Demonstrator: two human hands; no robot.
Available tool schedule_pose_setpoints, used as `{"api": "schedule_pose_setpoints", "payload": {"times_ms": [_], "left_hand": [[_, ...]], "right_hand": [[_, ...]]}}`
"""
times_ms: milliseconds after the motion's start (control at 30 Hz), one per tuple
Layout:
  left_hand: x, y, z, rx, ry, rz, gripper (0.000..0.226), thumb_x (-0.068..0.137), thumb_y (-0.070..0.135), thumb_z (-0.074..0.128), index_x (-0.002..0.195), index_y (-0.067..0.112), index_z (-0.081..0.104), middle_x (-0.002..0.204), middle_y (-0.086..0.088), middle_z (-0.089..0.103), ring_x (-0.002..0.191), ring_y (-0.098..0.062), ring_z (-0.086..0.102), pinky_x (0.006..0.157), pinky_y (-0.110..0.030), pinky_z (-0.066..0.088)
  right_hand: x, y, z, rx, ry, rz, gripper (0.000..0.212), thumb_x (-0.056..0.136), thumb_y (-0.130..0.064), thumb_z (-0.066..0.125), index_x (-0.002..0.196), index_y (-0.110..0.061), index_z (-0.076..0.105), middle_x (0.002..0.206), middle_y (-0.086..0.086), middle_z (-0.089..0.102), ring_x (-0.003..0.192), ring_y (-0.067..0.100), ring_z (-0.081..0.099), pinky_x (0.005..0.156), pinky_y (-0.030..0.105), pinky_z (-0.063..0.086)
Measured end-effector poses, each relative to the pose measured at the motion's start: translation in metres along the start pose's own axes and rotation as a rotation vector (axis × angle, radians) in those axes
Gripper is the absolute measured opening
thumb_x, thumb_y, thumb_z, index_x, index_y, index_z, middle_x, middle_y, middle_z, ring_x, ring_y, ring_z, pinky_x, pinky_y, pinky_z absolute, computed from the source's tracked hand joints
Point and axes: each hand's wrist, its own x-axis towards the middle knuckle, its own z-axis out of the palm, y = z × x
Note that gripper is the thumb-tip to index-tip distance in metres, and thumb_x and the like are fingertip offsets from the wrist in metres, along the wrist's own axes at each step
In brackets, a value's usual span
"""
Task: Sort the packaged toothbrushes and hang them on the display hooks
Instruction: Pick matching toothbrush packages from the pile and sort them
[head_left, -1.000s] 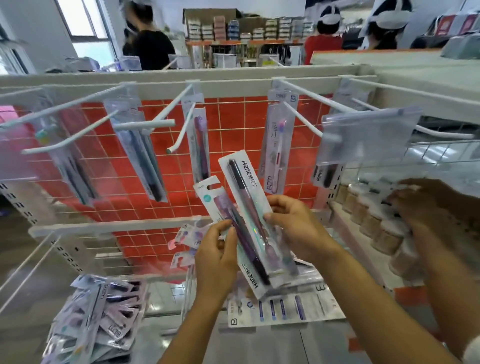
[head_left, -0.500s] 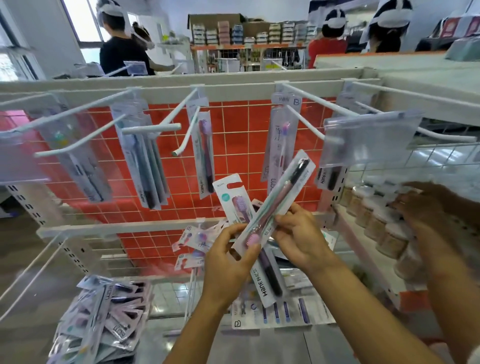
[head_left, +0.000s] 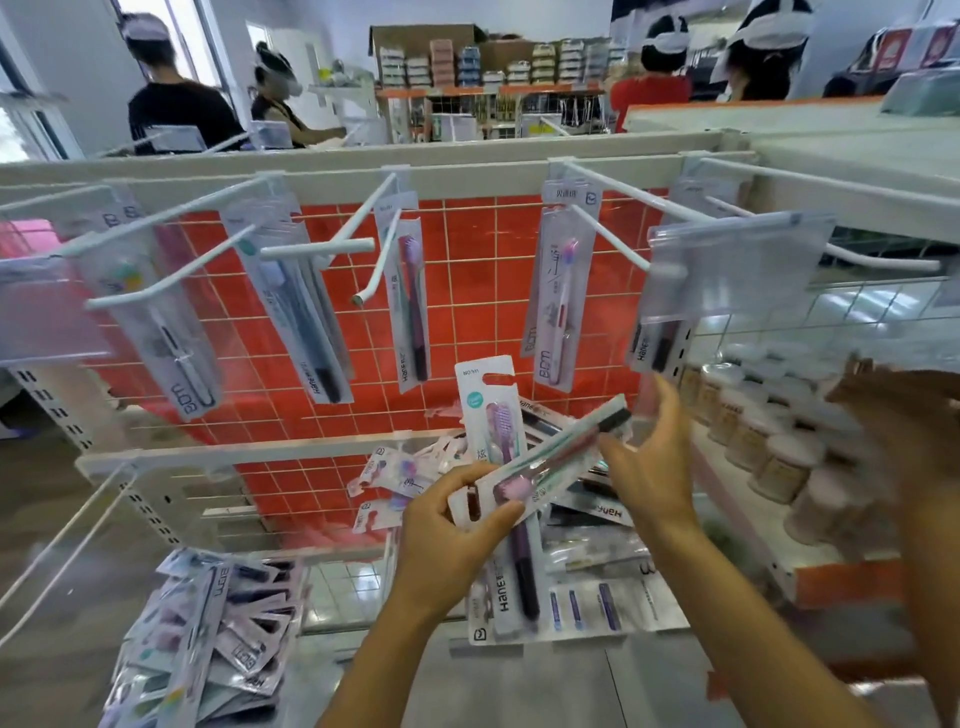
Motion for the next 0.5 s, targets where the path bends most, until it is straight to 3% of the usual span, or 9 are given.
{"api": "schedule_pose_setpoints", "payload": {"times_ms": [133, 233, 367, 433, 500], "left_hand": [[-0.001, 0.001, 0.004, -0.051, -0.022, 0.002, 0.022, 0.076, 0.024, 0.073, 0.097, 0.031, 0.071, 0.093, 0.011, 0.074, 0.089, -0.007, 0.069, 0.077, -0.024, 0.057], [0.002, 0.004, 0.007, -0.106, -0.043, -0.022, 0.02, 0.079, 0.019, 0.074, 0.098, 0.025, 0.073, 0.094, 0.007, 0.075, 0.091, -0.01, 0.07, 0.079, -0.026, 0.056], [0.007, 0.006, 0.006, -0.147, -0.034, -0.063, 0.022, 0.071, 0.031, 0.073, 0.092, 0.025, 0.072, 0.084, 0.007, 0.075, 0.08, -0.01, 0.07, 0.065, -0.023, 0.055], [0.008, 0.005, 0.006, -0.17, -0.013, -0.086, 0.021, 0.072, 0.028, 0.072, 0.093, 0.024, 0.07, 0.081, 0.007, 0.074, 0.075, -0.008, 0.069, 0.059, -0.02, 0.052], [0.01, 0.004, 0.007, -0.225, 0.027, -0.127, 0.021, 0.078, 0.022, 0.072, 0.098, 0.018, 0.069, 0.084, 0.002, 0.075, 0.078, -0.013, 0.071, 0.059, -0.025, 0.055]], "right_hand": [[-0.014, -0.003, 0.004, -0.219, -0.307, -0.254, 0.068, 0.078, 0.008, 0.057, 0.139, -0.019, 0.042, 0.137, -0.002, 0.045, 0.125, 0.02, 0.045, 0.107, 0.044, 0.04], [-0.022, -0.004, 0.002, -0.321, -0.444, -0.326, 0.064, 0.075, 0.002, 0.054, 0.135, -0.021, 0.047, 0.128, -0.005, 0.052, 0.123, 0.015, 0.043, 0.109, 0.043, 0.035], [-0.021, -0.002, -0.004, -0.443, -0.514, -0.357, 0.049, 0.078, -0.006, 0.059, 0.125, -0.018, 0.056, 0.117, -0.006, 0.058, 0.113, 0.013, 0.051, 0.104, 0.041, 0.039], [-0.018, -0.001, -0.008, -0.445, -0.556, -0.308, 0.041, 0.082, -0.01, 0.063, 0.121, -0.018, 0.059, 0.115, -0.003, 0.063, 0.107, 0.013, 0.056, 0.098, 0.031, 0.044], [-0.016, -0.001, -0.013, -0.444, -0.596, -0.289, 0.032, 0.085, -0.014, 0.065, 0.117, -0.018, 0.061, 0.106, -0.005, 0.064, 0.095, 0.008, 0.057, 0.083, 0.011, 0.042]]}}
